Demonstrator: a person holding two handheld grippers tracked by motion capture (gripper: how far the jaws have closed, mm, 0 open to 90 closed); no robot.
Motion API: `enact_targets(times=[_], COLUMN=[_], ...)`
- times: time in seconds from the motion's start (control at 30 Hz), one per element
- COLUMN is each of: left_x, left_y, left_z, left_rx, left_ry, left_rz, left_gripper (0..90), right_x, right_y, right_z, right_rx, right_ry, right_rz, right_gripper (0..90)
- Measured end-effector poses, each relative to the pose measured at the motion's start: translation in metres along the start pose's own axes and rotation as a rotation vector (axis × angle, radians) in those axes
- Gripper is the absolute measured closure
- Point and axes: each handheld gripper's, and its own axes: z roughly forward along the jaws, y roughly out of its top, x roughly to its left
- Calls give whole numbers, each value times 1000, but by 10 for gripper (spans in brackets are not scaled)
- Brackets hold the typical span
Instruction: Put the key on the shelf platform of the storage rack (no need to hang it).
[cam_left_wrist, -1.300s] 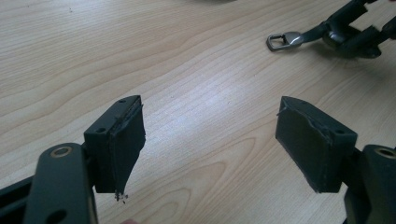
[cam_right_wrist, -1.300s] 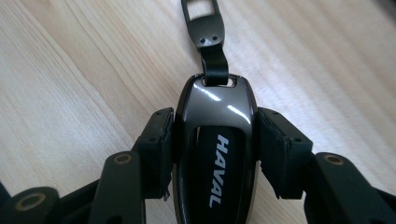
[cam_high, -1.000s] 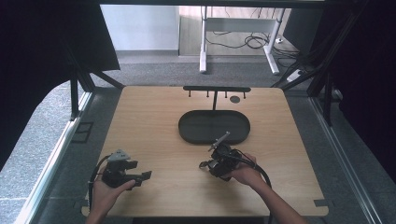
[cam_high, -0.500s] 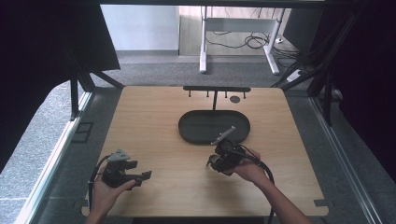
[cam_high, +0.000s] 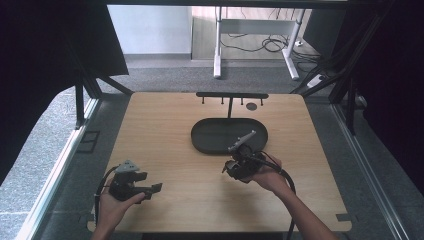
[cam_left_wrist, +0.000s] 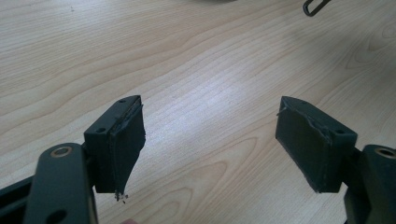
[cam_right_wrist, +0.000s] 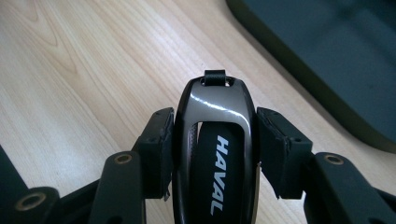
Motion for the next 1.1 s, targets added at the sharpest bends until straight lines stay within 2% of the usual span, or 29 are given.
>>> enact_targets(times=[0.43,1.1], left_x=[0,1], left_y=[0,0], left_z=[0,-2], left_rx=[-1,-2], left_ry=[0,0], left_rz=[0,-1], left_gripper=[242,242], right_x=[-12,-30], right_y=[11,30], right_z=[-18,-30], right_rx=[-45,-85], right_ry=[-31,-67], right_rz=[3,30], right_gripper=[494,494])
